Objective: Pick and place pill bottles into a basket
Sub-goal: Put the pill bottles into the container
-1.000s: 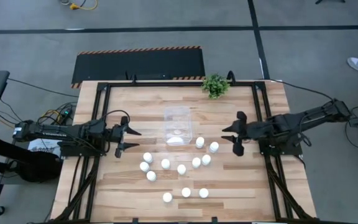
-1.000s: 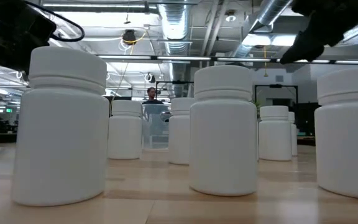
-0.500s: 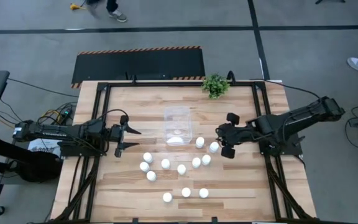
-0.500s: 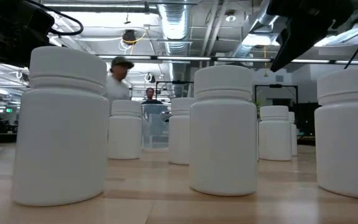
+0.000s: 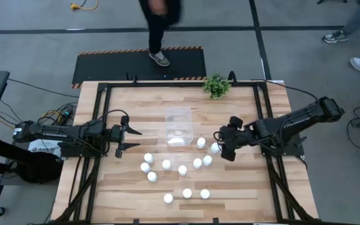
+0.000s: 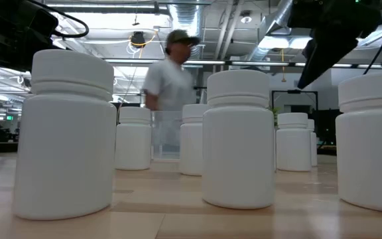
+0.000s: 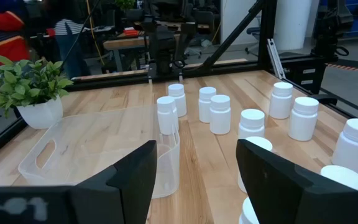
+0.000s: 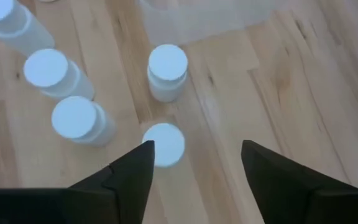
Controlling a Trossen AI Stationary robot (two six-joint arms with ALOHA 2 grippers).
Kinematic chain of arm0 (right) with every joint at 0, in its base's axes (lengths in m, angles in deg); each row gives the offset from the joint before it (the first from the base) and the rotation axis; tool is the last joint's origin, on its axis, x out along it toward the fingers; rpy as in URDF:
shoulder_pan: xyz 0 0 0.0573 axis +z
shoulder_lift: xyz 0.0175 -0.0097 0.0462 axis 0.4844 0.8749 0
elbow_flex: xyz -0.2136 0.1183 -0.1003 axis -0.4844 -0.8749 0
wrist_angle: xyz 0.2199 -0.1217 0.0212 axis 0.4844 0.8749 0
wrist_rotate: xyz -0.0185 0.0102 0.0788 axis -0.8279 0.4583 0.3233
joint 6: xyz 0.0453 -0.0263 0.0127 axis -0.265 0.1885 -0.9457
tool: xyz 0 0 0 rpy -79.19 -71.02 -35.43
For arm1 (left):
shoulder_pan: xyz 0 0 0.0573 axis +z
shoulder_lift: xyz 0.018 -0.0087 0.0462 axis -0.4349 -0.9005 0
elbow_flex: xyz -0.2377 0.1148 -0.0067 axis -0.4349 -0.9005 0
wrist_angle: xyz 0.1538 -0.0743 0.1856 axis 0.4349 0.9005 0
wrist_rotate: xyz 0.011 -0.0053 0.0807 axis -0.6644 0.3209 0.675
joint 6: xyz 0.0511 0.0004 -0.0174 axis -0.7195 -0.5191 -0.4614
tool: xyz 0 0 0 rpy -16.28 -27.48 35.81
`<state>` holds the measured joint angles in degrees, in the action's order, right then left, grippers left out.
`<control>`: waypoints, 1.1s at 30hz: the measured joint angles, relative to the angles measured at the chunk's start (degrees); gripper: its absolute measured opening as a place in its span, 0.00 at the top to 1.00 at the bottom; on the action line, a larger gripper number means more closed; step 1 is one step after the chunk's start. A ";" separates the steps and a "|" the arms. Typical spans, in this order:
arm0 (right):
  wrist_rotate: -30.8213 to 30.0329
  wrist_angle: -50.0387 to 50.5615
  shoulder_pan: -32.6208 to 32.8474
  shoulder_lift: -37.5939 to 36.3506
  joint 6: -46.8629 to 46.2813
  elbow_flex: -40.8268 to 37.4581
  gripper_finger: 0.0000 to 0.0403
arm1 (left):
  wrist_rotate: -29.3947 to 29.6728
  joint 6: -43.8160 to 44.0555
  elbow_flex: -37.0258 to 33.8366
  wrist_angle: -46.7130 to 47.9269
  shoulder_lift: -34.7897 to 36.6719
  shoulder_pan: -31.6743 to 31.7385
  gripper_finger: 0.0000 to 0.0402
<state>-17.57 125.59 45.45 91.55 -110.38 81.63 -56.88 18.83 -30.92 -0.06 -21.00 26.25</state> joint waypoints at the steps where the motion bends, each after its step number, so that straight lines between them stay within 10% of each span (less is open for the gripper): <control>1: 0.06 0.19 0.32 -0.03 -0.37 0.02 0.41 | 0.00 0.12 0.00 -0.03 0.00 0.00 0.47; 33: 4.41 -3.33 -0.12 8.04 2.62 0.04 0.40 | -0.02 1.65 -0.02 -0.79 0.02 0.00 0.47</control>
<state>-13.16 122.26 45.33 99.58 -107.76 81.67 -56.90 20.48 -30.94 -0.85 -20.98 26.25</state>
